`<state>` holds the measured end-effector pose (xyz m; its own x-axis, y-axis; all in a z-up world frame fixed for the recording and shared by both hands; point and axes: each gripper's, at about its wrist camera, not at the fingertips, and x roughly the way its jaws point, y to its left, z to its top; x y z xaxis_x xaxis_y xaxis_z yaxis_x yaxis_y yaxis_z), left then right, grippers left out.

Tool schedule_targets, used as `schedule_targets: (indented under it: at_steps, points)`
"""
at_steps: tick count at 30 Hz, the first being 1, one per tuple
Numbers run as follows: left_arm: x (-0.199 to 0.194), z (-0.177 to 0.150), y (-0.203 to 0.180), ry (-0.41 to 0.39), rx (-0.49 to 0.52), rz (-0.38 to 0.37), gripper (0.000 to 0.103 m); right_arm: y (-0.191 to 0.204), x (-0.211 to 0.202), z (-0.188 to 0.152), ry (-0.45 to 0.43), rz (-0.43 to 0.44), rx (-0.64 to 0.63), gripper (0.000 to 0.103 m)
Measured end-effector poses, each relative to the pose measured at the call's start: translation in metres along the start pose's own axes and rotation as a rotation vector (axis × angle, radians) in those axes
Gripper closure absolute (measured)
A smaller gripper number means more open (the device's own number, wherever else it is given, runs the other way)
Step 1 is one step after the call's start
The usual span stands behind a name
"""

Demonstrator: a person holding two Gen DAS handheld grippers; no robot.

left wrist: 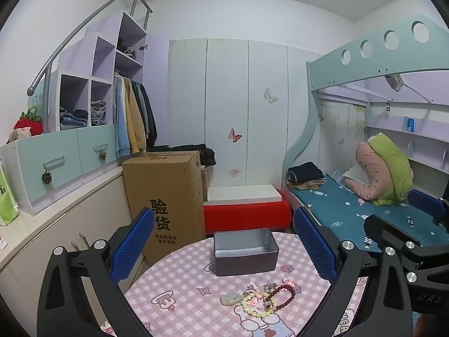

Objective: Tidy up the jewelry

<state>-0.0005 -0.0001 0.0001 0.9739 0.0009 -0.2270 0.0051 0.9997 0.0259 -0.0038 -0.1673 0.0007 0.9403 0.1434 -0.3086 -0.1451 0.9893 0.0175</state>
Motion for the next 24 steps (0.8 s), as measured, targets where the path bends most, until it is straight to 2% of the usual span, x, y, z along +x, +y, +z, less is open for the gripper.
schedule_targets:
  at_steps: [24]
  points:
    - [0.005, -0.004, -0.002, 0.018, 0.003, -0.003, 0.007, 0.001, 0.003, 0.000, 0.008, 0.000, 0.000, 0.008]
